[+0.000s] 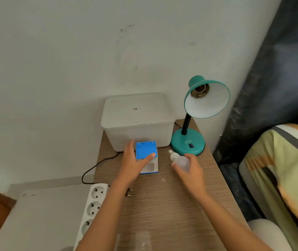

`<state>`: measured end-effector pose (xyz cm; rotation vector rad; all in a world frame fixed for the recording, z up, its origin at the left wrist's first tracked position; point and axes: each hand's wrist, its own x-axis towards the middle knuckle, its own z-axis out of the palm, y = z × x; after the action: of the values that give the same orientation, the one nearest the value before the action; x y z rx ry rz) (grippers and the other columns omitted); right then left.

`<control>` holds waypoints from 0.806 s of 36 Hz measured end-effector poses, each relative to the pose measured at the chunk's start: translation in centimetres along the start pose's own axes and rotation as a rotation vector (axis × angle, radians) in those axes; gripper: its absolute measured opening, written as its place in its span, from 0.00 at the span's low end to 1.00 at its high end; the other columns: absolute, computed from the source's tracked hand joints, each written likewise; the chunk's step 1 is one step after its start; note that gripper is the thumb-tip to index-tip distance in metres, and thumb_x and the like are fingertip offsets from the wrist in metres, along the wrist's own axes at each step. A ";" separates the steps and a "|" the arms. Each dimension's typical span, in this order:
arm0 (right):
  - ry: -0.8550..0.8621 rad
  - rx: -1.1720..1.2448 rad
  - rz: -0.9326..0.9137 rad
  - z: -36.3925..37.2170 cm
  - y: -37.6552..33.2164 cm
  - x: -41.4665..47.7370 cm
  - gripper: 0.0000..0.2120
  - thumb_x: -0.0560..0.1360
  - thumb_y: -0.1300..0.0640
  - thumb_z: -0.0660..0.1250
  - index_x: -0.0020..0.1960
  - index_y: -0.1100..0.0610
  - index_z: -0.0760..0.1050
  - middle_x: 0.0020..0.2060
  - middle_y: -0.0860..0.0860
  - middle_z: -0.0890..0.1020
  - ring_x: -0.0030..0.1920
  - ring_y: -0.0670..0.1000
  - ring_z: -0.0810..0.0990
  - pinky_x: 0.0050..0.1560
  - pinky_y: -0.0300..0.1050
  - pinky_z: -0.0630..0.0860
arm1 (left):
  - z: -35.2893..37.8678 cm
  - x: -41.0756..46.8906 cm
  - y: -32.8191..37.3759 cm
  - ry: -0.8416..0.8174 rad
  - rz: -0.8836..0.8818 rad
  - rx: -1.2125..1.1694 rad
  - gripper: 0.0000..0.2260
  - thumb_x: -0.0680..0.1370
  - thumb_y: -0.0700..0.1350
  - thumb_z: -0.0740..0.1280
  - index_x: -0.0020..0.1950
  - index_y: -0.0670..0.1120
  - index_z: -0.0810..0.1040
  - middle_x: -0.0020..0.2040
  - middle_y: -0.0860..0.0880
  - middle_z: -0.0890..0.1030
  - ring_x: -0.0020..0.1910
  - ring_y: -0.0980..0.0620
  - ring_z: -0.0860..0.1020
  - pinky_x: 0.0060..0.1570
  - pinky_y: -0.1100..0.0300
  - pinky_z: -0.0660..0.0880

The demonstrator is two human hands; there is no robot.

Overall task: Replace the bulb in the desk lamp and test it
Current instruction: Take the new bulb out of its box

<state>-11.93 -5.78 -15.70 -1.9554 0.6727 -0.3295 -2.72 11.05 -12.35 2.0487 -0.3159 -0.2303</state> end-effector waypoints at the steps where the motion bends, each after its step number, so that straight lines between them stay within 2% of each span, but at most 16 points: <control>1: -0.016 -0.008 0.009 0.3 0.0 0.3 0.28 0.69 0.49 0.72 0.64 0.55 0.67 0.58 0.54 0.76 0.54 0.51 0.74 0.56 0.46 0.71 | 0.3 0.1 -0.2 -0.010 -0.001 -0.020 0.44 0.69 0.56 0.74 0.76 0.47 0.52 0.74 0.50 0.59 0.72 0.53 0.59 0.66 0.59 0.59; 4: -0.058 -0.037 0.025 0.9 0.0 1.2 0.28 0.69 0.48 0.72 0.63 0.56 0.67 0.58 0.56 0.76 0.52 0.49 0.72 0.55 0.45 0.71 | 1.0 0.3 -0.7 -0.013 0.021 -0.047 0.46 0.66 0.53 0.77 0.76 0.47 0.53 0.65 0.56 0.61 0.64 0.61 0.60 0.61 0.65 0.58; 6: -0.083 -0.055 0.033 1.3 0.2 1.8 0.28 0.68 0.48 0.72 0.63 0.56 0.67 0.59 0.56 0.76 0.53 0.50 0.73 0.54 0.44 0.71 | 1.4 0.4 -1.3 -0.019 0.029 -0.053 0.48 0.65 0.52 0.77 0.76 0.48 0.52 0.63 0.58 0.59 0.63 0.64 0.58 0.61 0.66 0.57; 12: -0.098 -0.099 0.019 2.1 -0.4 3.1 0.30 0.68 0.48 0.72 0.66 0.55 0.65 0.61 0.55 0.75 0.58 0.53 0.74 0.54 0.43 0.70 | 1.7 1.2 -2.2 -0.013 0.047 -0.073 0.48 0.64 0.51 0.79 0.75 0.48 0.54 0.66 0.56 0.61 0.64 0.62 0.60 0.63 0.66 0.57; 18: -0.119 -0.181 -0.011 2.3 -0.6 3.4 0.33 0.68 0.47 0.72 0.68 0.57 0.64 0.63 0.56 0.73 0.62 0.54 0.73 0.61 0.49 0.71 | 2.2 1.3 -2.4 0.038 0.063 -0.099 0.47 0.64 0.50 0.79 0.75 0.48 0.55 0.64 0.57 0.61 0.64 0.62 0.60 0.62 0.66 0.58; 21: -0.078 -0.192 -0.100 2.0 -0.9 3.3 0.34 0.68 0.48 0.72 0.68 0.59 0.65 0.65 0.56 0.73 0.65 0.54 0.72 0.64 0.49 0.70 | 2.4 1.2 -2.5 0.055 0.066 -0.119 0.47 0.63 0.49 0.79 0.75 0.48 0.56 0.63 0.57 0.61 0.64 0.62 0.61 0.62 0.67 0.59; 24: -0.043 -0.165 -0.238 1.5 -2.0 3.2 0.29 0.70 0.50 0.71 0.67 0.59 0.67 0.64 0.55 0.74 0.65 0.52 0.72 0.62 0.42 0.68 | 2.4 1.1 -2.9 0.069 0.064 -0.146 0.46 0.63 0.48 0.79 0.74 0.49 0.56 0.63 0.57 0.62 0.63 0.61 0.62 0.62 0.66 0.61; 27: -0.130 -0.155 -0.357 1.2 -4.1 3.5 0.25 0.72 0.52 0.70 0.66 0.59 0.69 0.62 0.54 0.76 0.63 0.51 0.74 0.63 0.41 0.70 | 2.5 1.1 -3.5 0.079 0.072 -0.164 0.45 0.63 0.46 0.80 0.73 0.49 0.58 0.63 0.56 0.63 0.58 0.64 0.66 0.56 0.74 0.64; 29: -0.241 -0.242 -0.443 1.2 -5.5 3.9 0.23 0.73 0.54 0.68 0.66 0.58 0.70 0.62 0.52 0.76 0.62 0.49 0.74 0.62 0.40 0.70 | 2.5 1.1 -3.8 0.078 0.079 -0.161 0.45 0.62 0.45 0.80 0.73 0.49 0.59 0.62 0.55 0.64 0.56 0.65 0.68 0.49 0.79 0.67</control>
<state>-6.41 -5.30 -11.63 -2.3260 0.1212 -0.2819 -2.00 10.33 -16.89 1.8773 -0.3187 -0.1232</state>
